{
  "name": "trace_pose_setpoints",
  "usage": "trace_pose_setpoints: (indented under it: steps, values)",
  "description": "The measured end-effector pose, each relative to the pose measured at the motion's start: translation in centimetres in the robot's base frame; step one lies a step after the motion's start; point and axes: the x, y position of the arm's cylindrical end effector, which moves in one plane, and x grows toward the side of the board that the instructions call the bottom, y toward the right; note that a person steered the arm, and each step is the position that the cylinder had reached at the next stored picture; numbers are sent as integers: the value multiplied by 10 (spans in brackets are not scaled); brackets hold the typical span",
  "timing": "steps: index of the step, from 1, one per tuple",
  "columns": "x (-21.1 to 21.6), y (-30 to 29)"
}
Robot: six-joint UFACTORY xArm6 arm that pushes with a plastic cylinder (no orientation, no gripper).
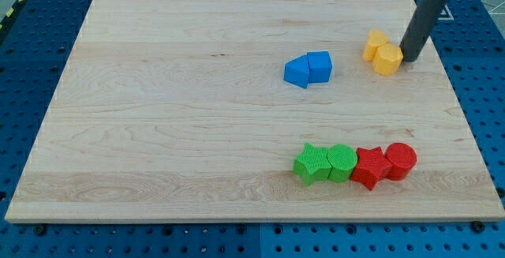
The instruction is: Push yellow hexagon along with yellow heart up a bit
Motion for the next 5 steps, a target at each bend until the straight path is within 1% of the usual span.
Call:
trace_pose_setpoints:
  steps: [2, 5]
  values:
    - [-1, -14]
    - [14, -5]
